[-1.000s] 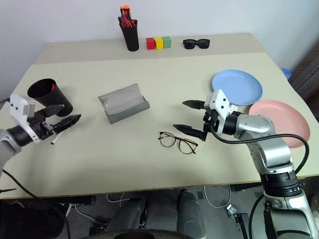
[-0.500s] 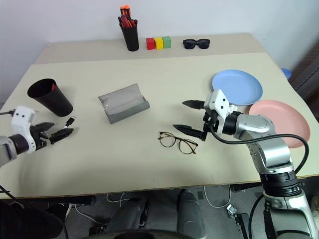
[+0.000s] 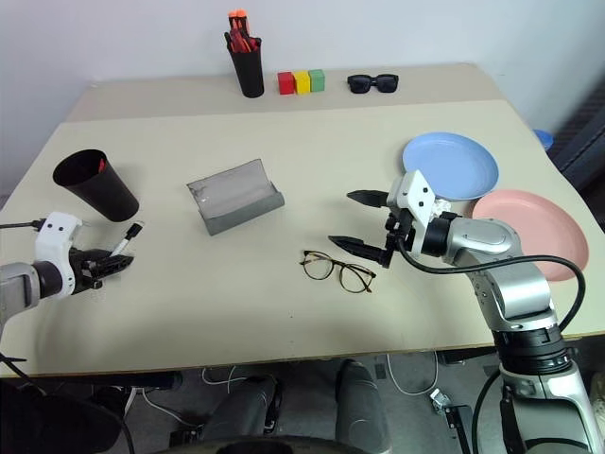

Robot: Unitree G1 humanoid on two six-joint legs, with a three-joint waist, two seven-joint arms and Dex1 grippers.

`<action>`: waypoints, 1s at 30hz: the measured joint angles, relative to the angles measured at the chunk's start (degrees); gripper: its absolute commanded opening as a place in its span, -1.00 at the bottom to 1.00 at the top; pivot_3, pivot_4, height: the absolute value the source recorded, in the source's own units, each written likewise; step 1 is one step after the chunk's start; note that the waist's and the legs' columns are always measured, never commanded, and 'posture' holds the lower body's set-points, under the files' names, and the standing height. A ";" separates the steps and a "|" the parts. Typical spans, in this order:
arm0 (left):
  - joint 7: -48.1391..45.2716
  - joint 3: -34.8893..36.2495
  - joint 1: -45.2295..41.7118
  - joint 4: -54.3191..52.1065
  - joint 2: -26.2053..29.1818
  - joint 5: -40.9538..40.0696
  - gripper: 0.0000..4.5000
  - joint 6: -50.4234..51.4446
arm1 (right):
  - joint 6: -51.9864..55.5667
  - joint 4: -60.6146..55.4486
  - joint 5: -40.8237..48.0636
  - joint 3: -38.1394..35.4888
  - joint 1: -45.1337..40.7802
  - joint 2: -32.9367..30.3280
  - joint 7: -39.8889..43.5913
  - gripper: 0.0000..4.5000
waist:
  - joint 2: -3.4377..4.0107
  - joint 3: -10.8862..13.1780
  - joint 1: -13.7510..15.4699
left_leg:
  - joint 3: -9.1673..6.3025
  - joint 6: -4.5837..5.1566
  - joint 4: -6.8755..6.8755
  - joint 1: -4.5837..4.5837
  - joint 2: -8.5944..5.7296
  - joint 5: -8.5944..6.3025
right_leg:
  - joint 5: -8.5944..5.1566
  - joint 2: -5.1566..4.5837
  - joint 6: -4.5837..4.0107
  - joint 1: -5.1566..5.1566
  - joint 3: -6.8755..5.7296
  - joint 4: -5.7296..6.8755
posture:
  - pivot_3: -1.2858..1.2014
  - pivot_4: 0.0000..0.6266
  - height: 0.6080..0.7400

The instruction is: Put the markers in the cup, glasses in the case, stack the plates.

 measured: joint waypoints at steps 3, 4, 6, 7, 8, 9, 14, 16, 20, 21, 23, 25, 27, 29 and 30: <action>-2.45 -0.52 -0.02 -0.82 0.80 -0.47 -0.99 1.25 | -0.10 0.02 -0.12 0.00 0.00 0.01 -0.04 1.00 | 0.00 0.00 -0.04 | 0.00 0.00 0.00 0.00 0.00 0.00 | 0.00 0.00 0.00 0.00 0.00 0.00 | 0.03 -0.52 1.00; -3.03 -0.59 0.01 -1.11 0.79 -0.63 -0.99 1.35 | -0.14 0.05 -0.14 0.01 0.00 0.01 -0.04 1.00 | 0.01 0.00 -0.04 | 0.00 0.00 0.00 -0.01 0.00 0.00 | 0.00 0.00 0.00 -0.01 0.00 0.00 | 0.03 -0.52 1.00; -4.75 -0.91 0.13 -1.85 0.67 -1.55 -0.99 1.15 | -0.30 0.08 -0.18 0.01 -0.01 0.02 -0.05 1.00 | 0.00 0.00 -0.05 | 0.00 0.00 0.00 -0.02 0.00 0.00 | 0.00 0.00 0.00 -0.01 0.00 0.00 | 0.03 -0.52 1.00; -5.55 -0.94 0.14 -2.55 0.22 -1.88 -0.99 0.79 | -0.44 0.12 -0.21 0.01 -0.01 0.12 -0.07 1.00 | 0.00 0.00 -0.04 | -0.01 0.00 0.00 -0.02 0.00 0.00 | 0.00 0.00 0.00 -0.01 0.00 0.00 | 0.03 -0.52 1.00; -6.07 -0.94 0.13 -3.09 -0.30 -2.11 -0.99 0.07 | -0.65 0.12 -0.22 0.01 -0.01 0.19 -0.07 1.00 | 0.00 0.01 -0.04 | -0.01 0.00 0.00 -0.02 0.01 0.00 | 0.00 0.00 0.00 -0.01 0.00 -0.01 | 0.03 -0.52 1.00; -6.77 -0.92 0.03 -3.45 -0.95 -2.47 -0.99 -1.46 | -0.73 0.16 -0.25 0.01 -0.01 0.21 -0.08 1.00 | 0.00 0.00 -0.05 | -0.01 0.00 0.00 -0.02 0.01 0.00 | 0.00 0.00 0.00 -0.01 0.00 -0.01 | 0.03 -0.52 1.00; -5.63 2.04 -6.14 -3.24 -9.23 -3.16 -0.99 -13.44 | -1.40 0.35 -0.83 0.21 -0.18 0.47 -0.12 1.00 | -0.04 0.00 0.28 | -0.04 -0.06 0.02 -0.04 0.00 0.03 | 0.03 -0.01 -0.03 0.00 -0.03 -0.03 | 0.03 -0.52 1.00; -4.60 4.17 -9.92 -3.14 -12.46 -4.18 -0.99 -19.18 | -1.78 0.68 -1.23 0.48 -0.49 0.68 -0.12 1.00 | -0.06 0.00 0.21 | -0.03 -0.06 0.02 -0.04 0.01 0.03 | 0.04 -0.01 -0.03 -0.01 -0.02 -0.05 | 0.03 -0.52 1.00; -4.41 8.66 -14.63 -2.26 -17.00 -7.51 -0.99 -27.77 | -1.93 1.40 -1.40 0.48 -0.61 0.73 -0.08 1.00 | -0.03 0.00 -0.23 | 0.03 -0.05 0.00 -0.04 0.01 0.03 | 0.04 0.00 -0.03 -0.04 0.00 -0.07 | 0.03 -0.52 1.00; -3.87 9.47 -15.29 -2.09 -17.74 -8.04 -0.99 -29.13 | -2.00 1.40 -1.40 0.49 -0.63 0.74 -0.04 1.00 | -0.04 0.00 -0.21 | 0.02 -0.05 0.00 -0.04 0.01 0.03 | 0.04 0.01 -0.03 -0.04 0.00 -0.07 | 0.03 -0.52 1.00; -1.30 11.05 -16.59 -0.72 -18.59 -7.84 -0.99 -32.95 | -2.23 1.41 -1.54 0.50 -0.62 0.74 0.06 1.00 | -0.04 0.00 -0.14 | 0.02 -0.06 0.00 -0.04 0.00 0.03 | 0.04 0.01 -0.03 -0.03 0.00 -0.07 | 0.03 -0.52 1.00; 1.13 12.74 -17.43 1.46 -18.61 -7.21 -0.99 -36.10 | -2.32 1.42 -1.77 0.50 -0.62 0.73 0.11 1.00 | -0.04 0.00 -0.10 | 0.03 -0.05 0.00 -0.03 -0.02 0.03 | 0.04 0.01 -0.03 -0.02 0.00 -0.07 | 0.03 -0.52 1.00; 3.86 14.32 -17.99 4.23 -18.61 -5.87 -0.99 -39.46 | -2.32 1.44 -1.81 0.50 -0.62 0.73 0.15 1.00 | -0.05 -0.01 0.00 | 0.03 -0.05 0.00 -0.03 -0.02 0.03 | 0.04 0.01 -0.03 -0.02 0.00 -0.07 | 0.03 -0.52 1.00; 7.22 15.17 -19.02 7.39 -18.50 -3.79 -0.99 -42.90 | -2.32 1.45 -1.82 0.50 -0.63 0.74 0.17 1.00 | -0.05 -0.01 0.06 | 0.02 -0.05 0.01 -0.03 -0.03 0.03 | 0.04 0.01 -0.02 -0.02 0.00 -0.07 | 0.03 -0.52 1.00; 8.63 15.78 -19.31 8.74 -18.29 -2.83 -0.99 -44.31 | -2.33 1.45 -1.83 0.50 -0.63 0.74 0.19 1.00 | -0.05 -0.01 0.06 | 0.02 -0.05 0.01 -0.04 -0.04 0.03 | 0.04 0.01 -0.02 -0.02 0.00 -0.07 | 0.03 -0.52 1.00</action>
